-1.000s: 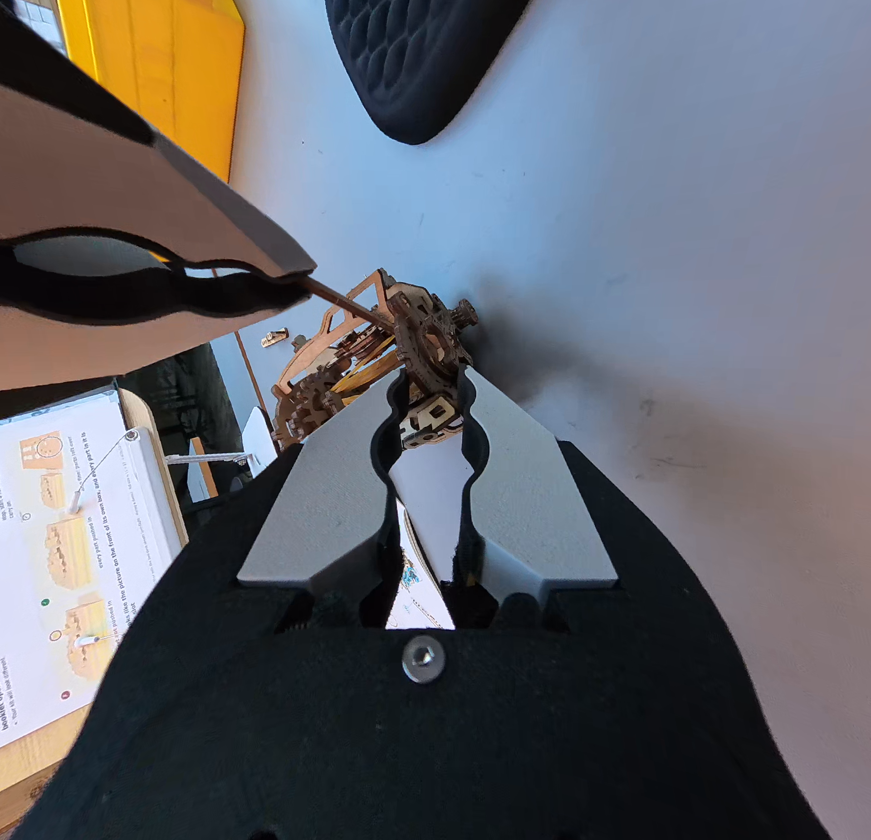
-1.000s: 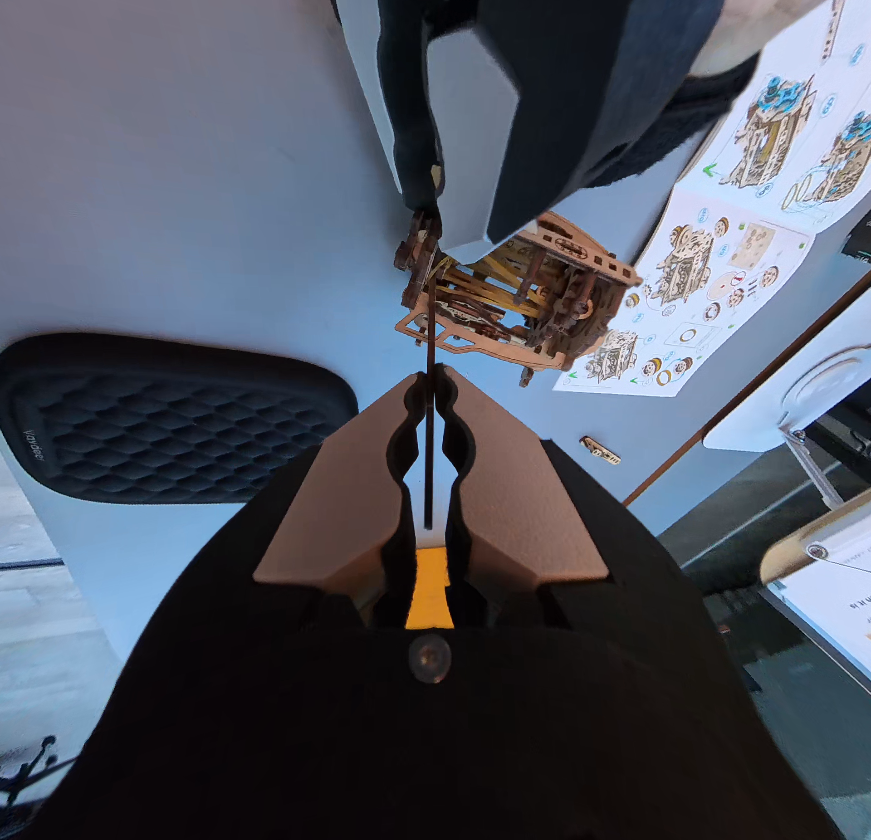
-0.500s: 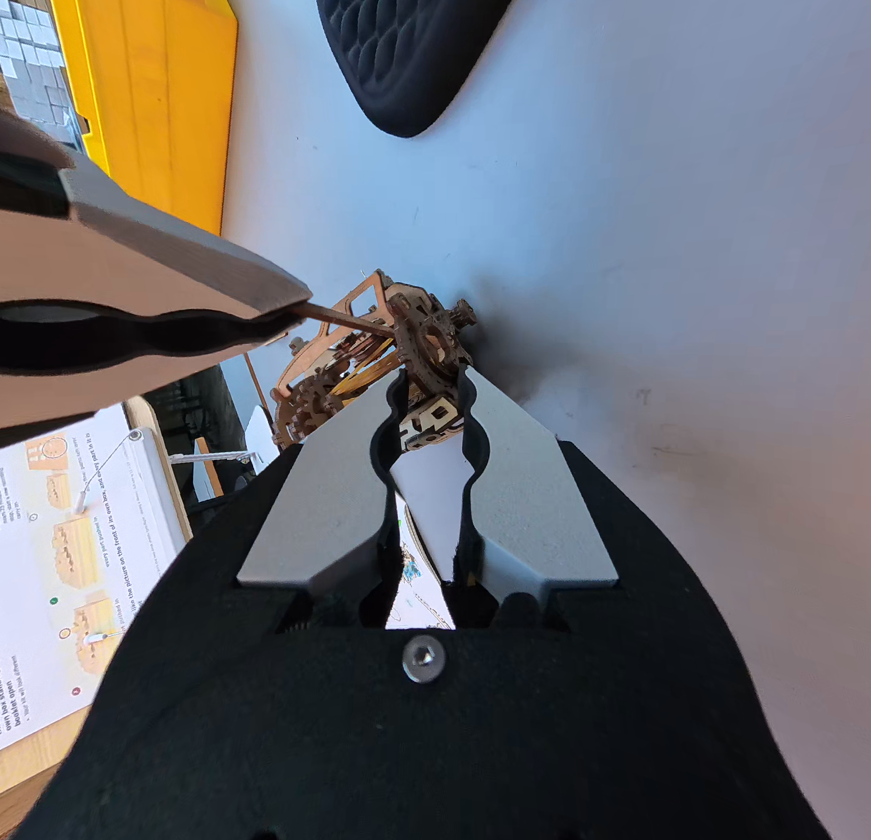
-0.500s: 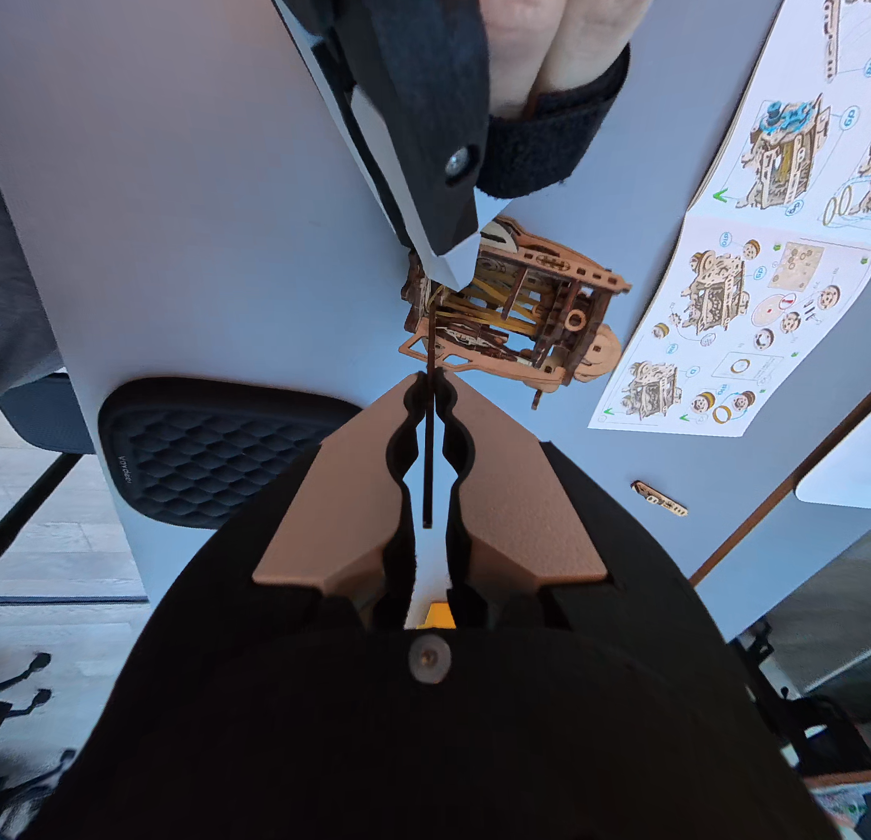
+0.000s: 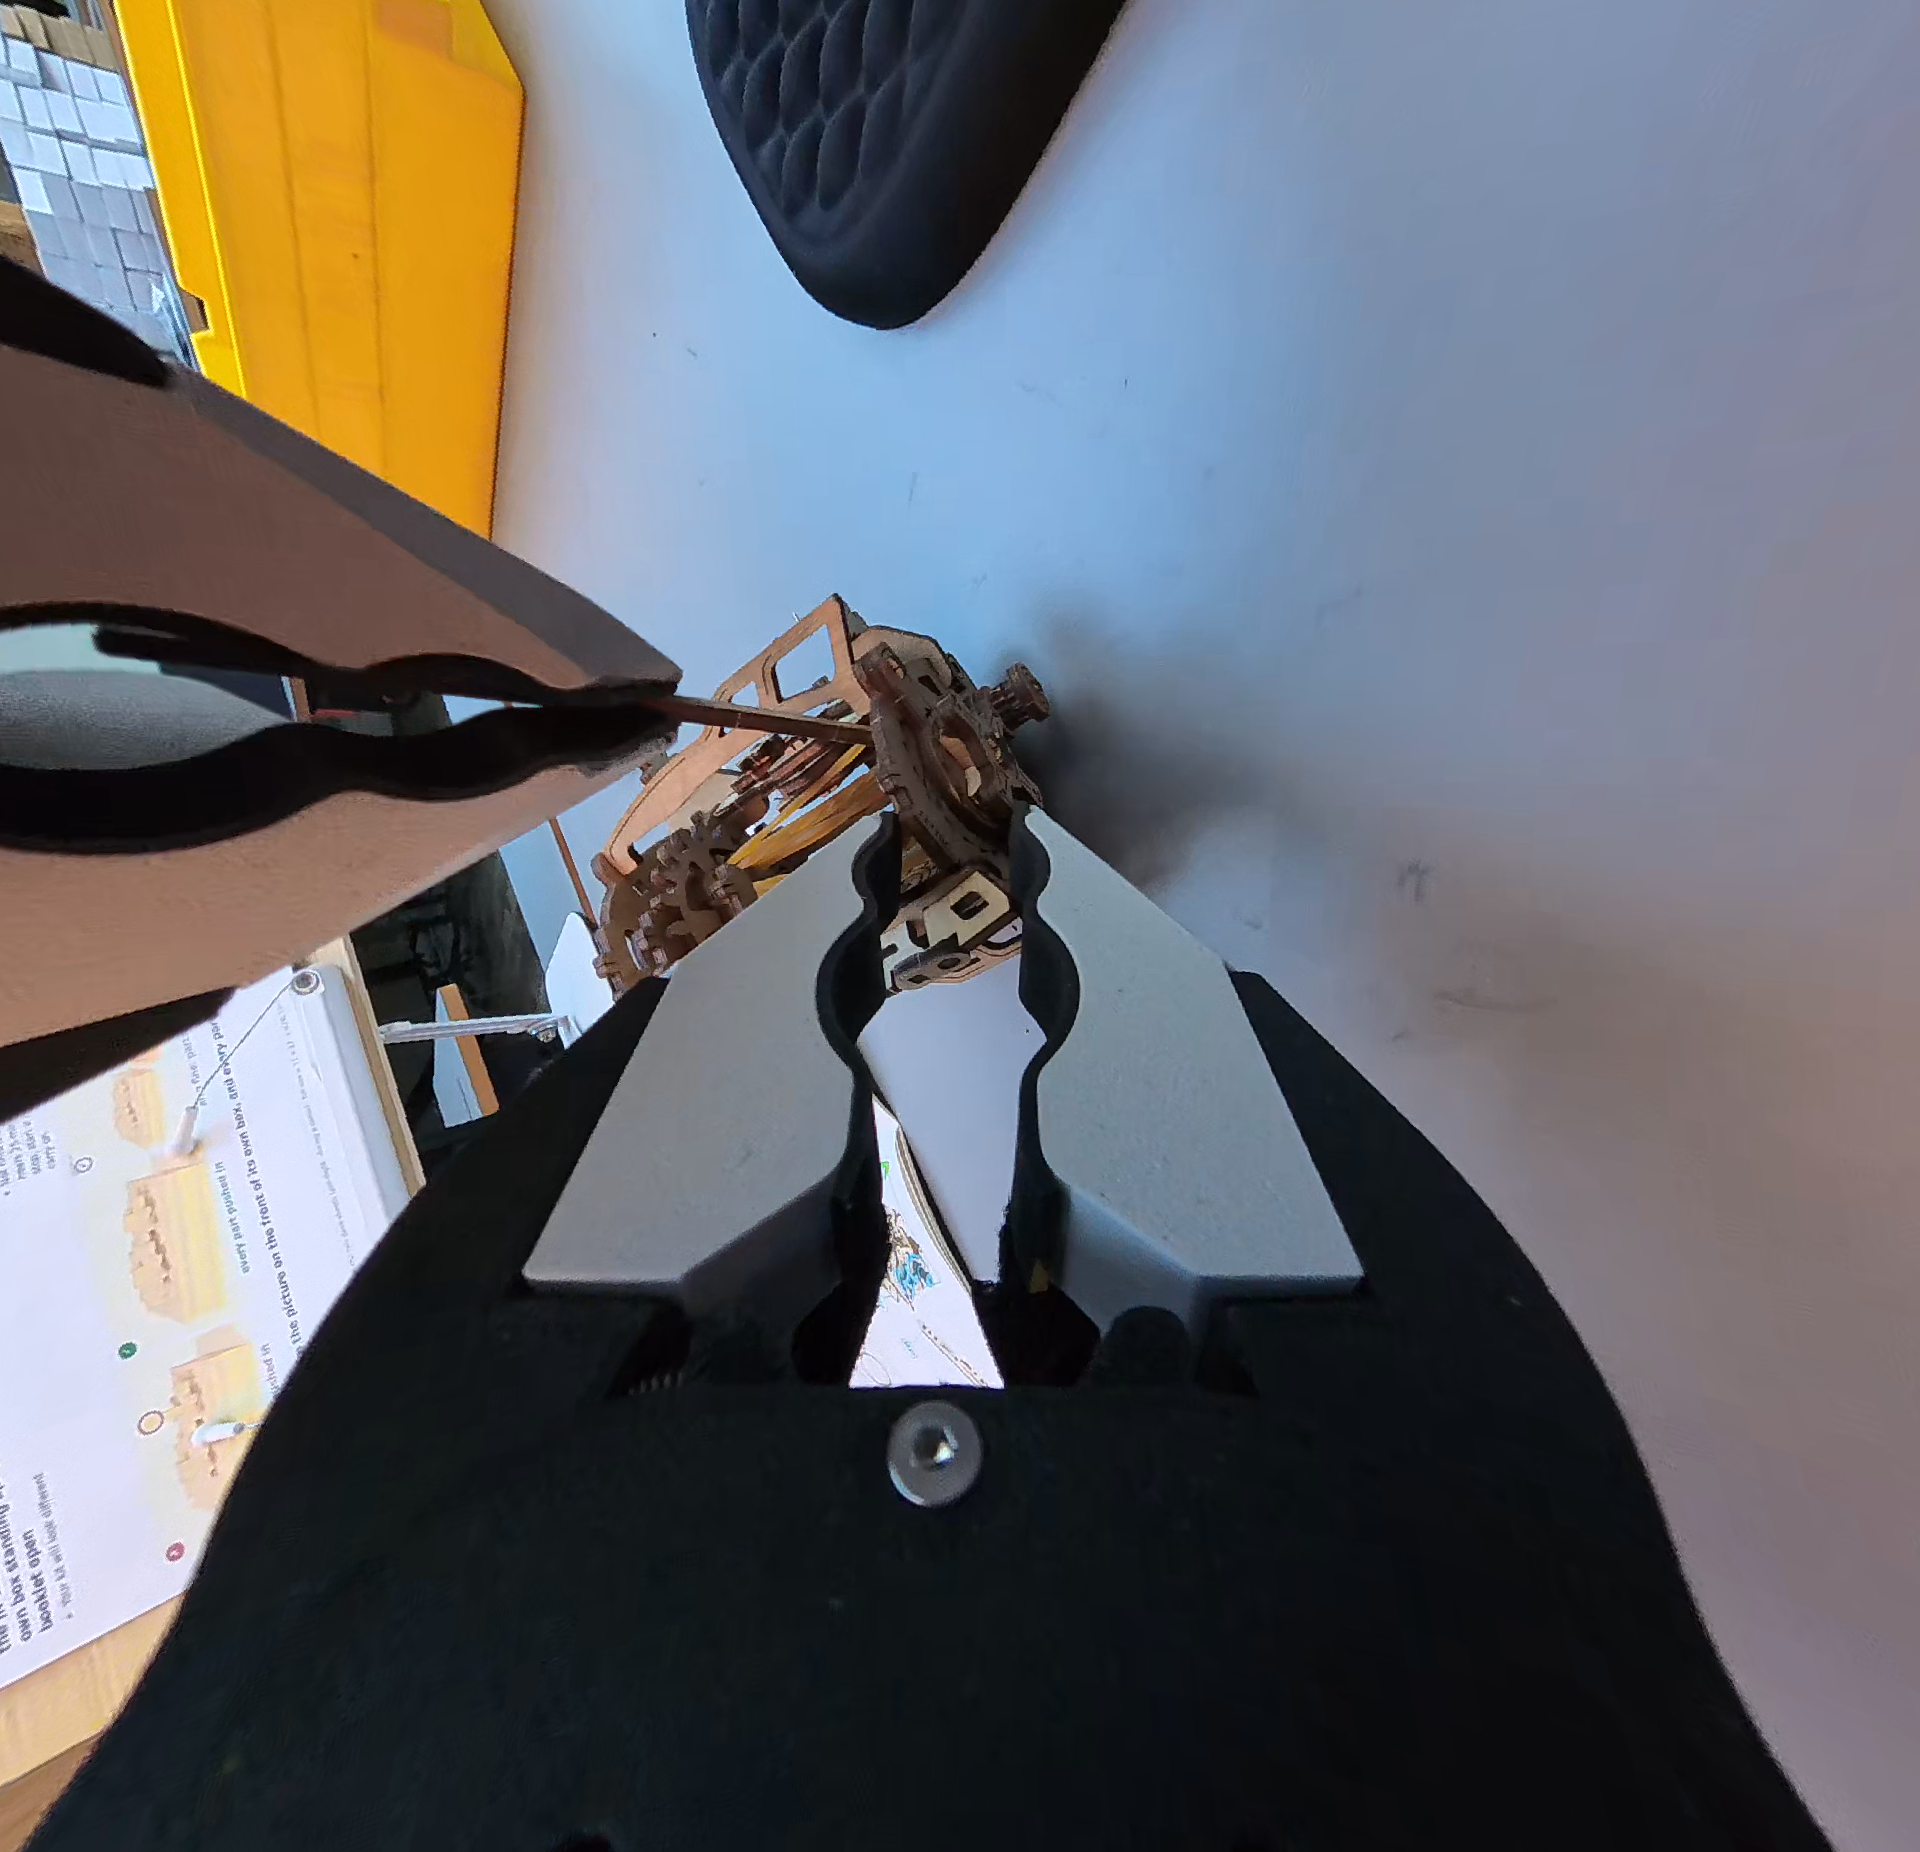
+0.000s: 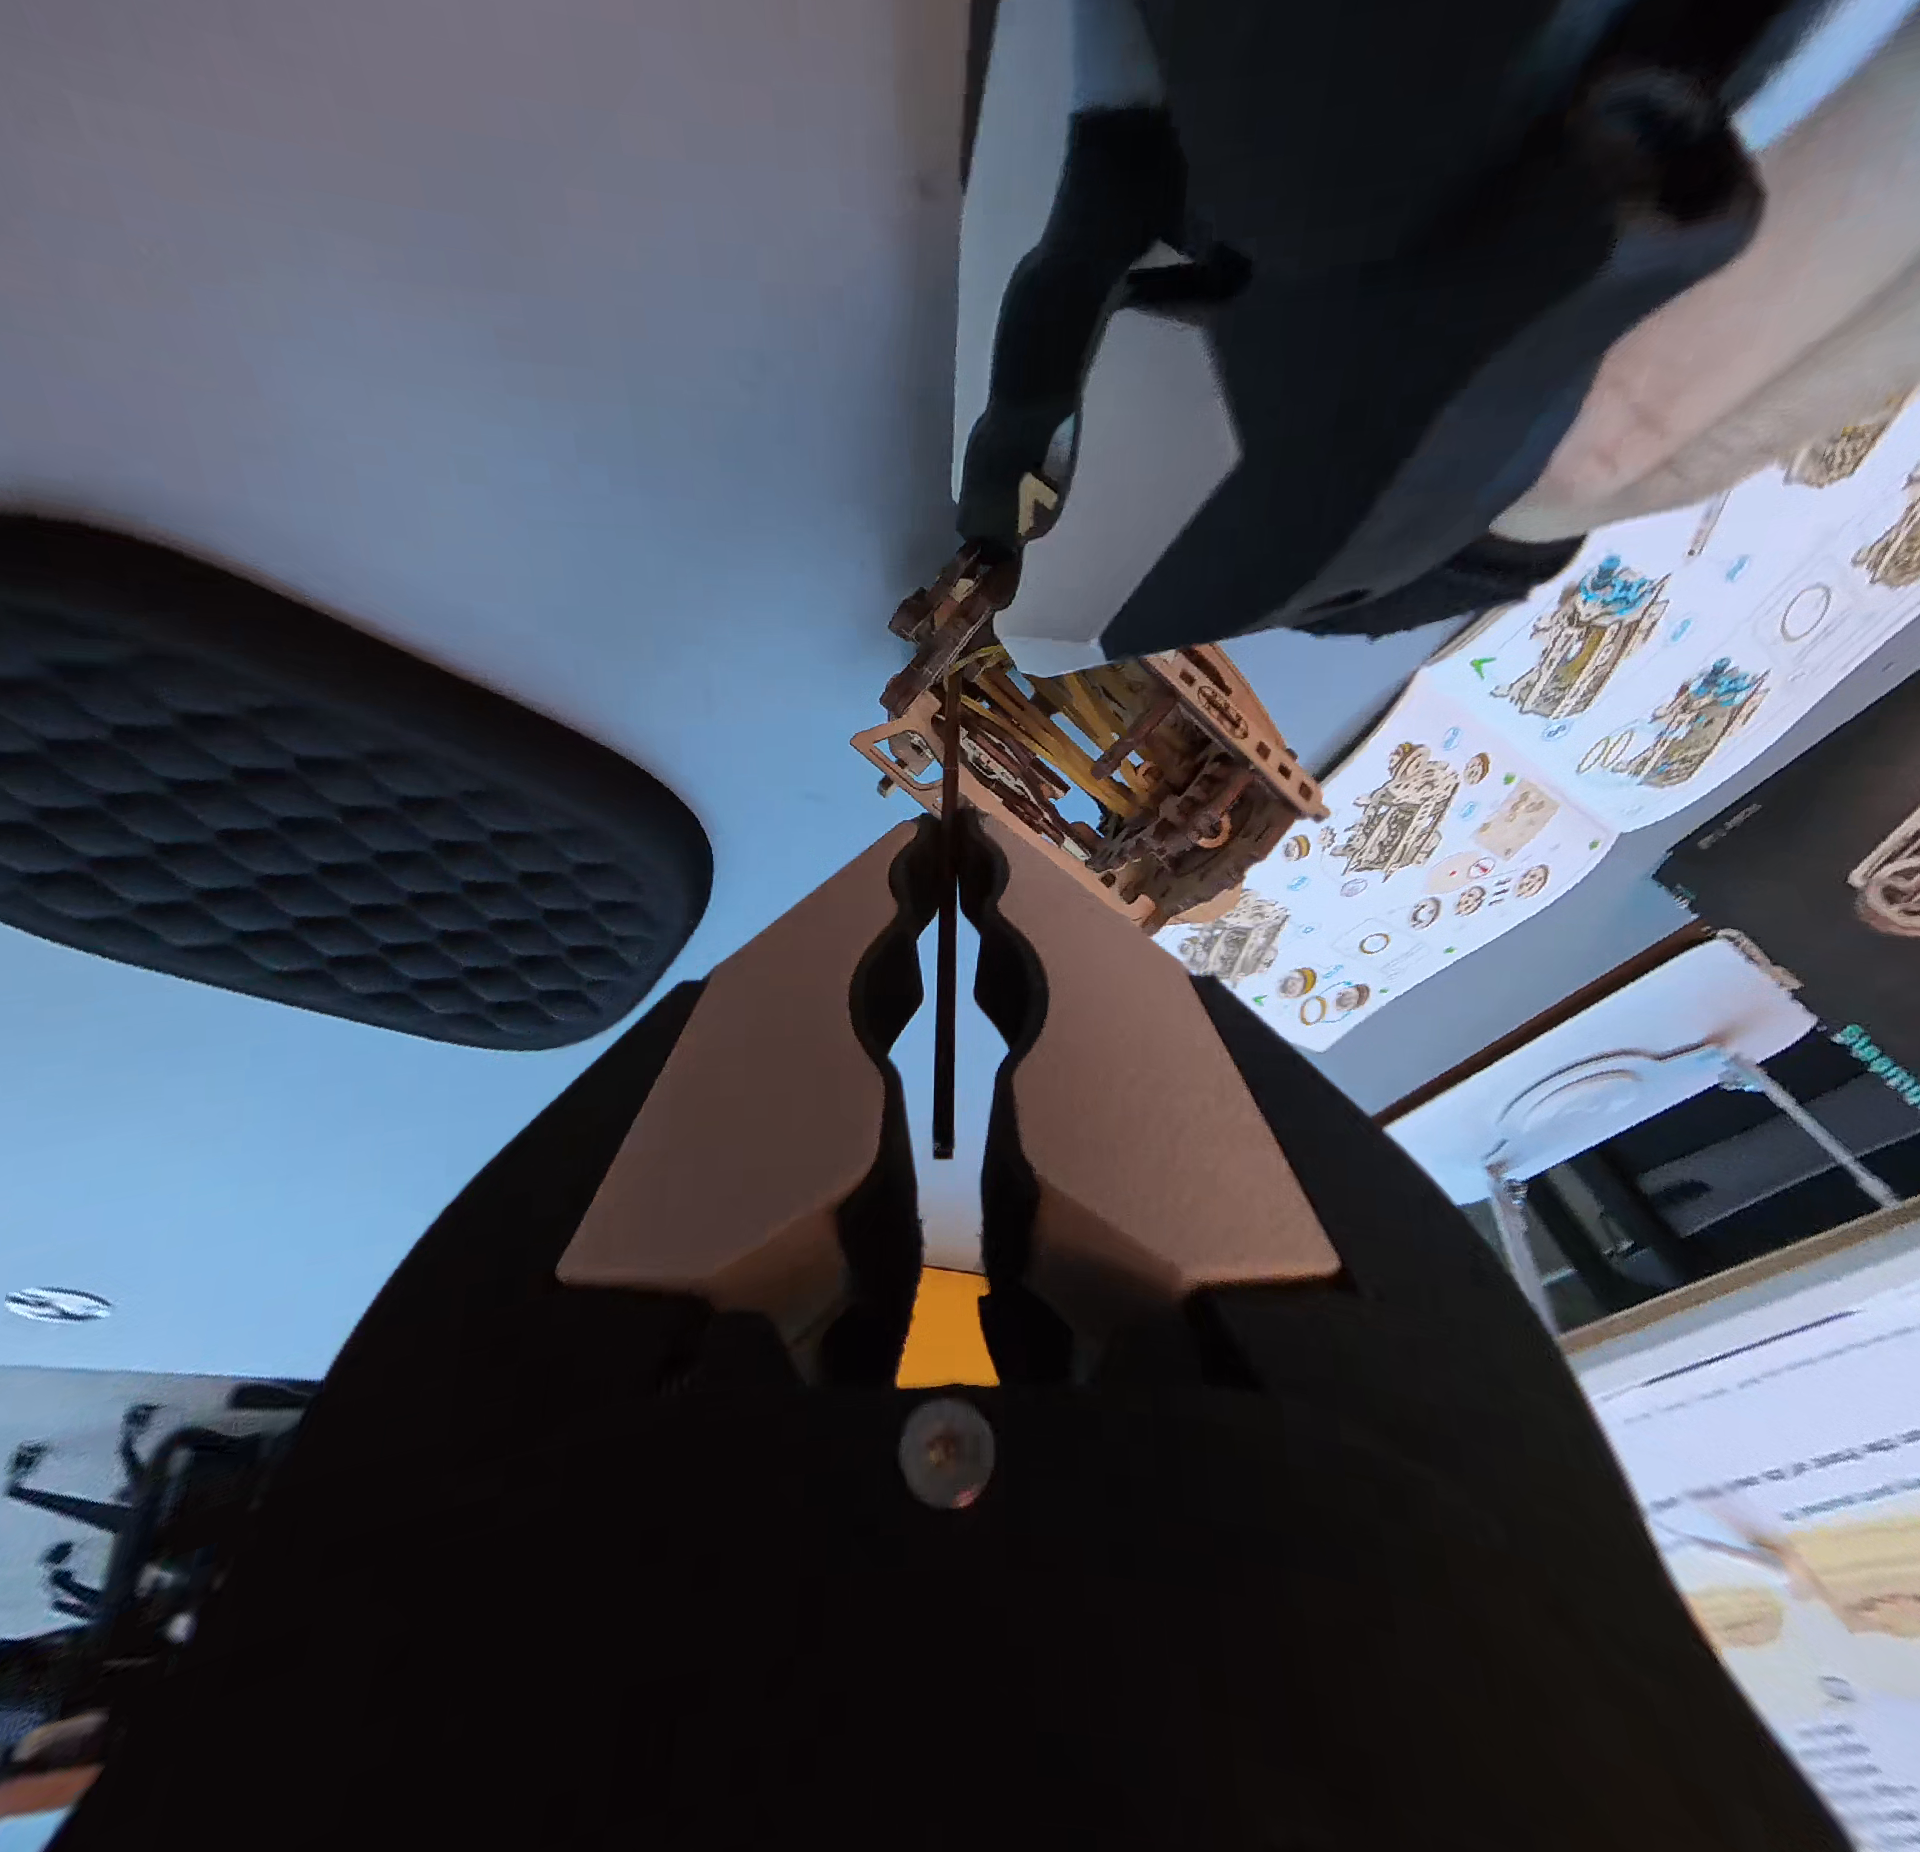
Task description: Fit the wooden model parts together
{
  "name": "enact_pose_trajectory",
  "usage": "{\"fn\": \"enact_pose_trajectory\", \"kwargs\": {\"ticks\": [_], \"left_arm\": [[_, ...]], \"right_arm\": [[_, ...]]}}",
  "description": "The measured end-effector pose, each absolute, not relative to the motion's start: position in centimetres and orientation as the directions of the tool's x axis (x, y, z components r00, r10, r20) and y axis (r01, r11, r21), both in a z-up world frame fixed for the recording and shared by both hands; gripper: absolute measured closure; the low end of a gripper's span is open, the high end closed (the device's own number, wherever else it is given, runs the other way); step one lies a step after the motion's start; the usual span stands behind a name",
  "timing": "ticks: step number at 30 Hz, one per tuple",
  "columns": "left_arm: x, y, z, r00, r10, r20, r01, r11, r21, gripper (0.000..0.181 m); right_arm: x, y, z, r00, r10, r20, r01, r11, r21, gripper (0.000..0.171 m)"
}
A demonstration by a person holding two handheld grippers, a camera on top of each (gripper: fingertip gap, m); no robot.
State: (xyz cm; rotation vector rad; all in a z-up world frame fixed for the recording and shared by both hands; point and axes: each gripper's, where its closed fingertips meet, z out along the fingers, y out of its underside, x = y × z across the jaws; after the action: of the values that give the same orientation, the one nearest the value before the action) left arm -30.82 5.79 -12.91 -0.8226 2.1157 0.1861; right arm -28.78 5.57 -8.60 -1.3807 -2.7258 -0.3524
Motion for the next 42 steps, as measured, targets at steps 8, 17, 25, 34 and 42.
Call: {"fn": "enact_pose_trajectory", "kwargs": {"ticks": [8, 17, 25, 34, 42], "left_arm": [[-30.74, 5.46, -12.92, -0.432, -0.495, -0.754, -0.603, 0.780, -0.167, 0.163], [-30.69, 5.54, -12.89, -0.433, -0.503, -0.748, -0.599, 0.781, -0.178, 0.163], [-30.68, 5.56, -12.89, -0.433, -0.516, -0.739, -0.591, 0.781, -0.199, 0.163], [-30.76, 5.52, -12.82, -0.435, -0.513, -0.739, -0.574, 0.791, -0.211, 0.163], [-30.99, 5.39, -12.85, -0.450, -0.491, -0.746, -0.553, 0.809, -0.199, 0.163]], "right_arm": [[-28.88, 5.27, -8.53, -0.756, 0.640, 0.141, 0.653, 0.717, 0.243, 0.170], [-29.18, 5.46, -8.55, -0.900, 0.414, 0.138, 0.436, 0.845, 0.310, 0.170], [-29.25, 5.58, -9.22, -0.962, 0.218, 0.166, 0.266, 0.887, 0.378, 0.170], [-29.44, 5.53, -9.05, -0.980, 0.115, 0.159, 0.174, 0.885, 0.433, 0.170], [-29.49, 5.70, -9.31, -0.973, 0.032, 0.228, 0.134, 0.885, 0.446, 0.170]]}}
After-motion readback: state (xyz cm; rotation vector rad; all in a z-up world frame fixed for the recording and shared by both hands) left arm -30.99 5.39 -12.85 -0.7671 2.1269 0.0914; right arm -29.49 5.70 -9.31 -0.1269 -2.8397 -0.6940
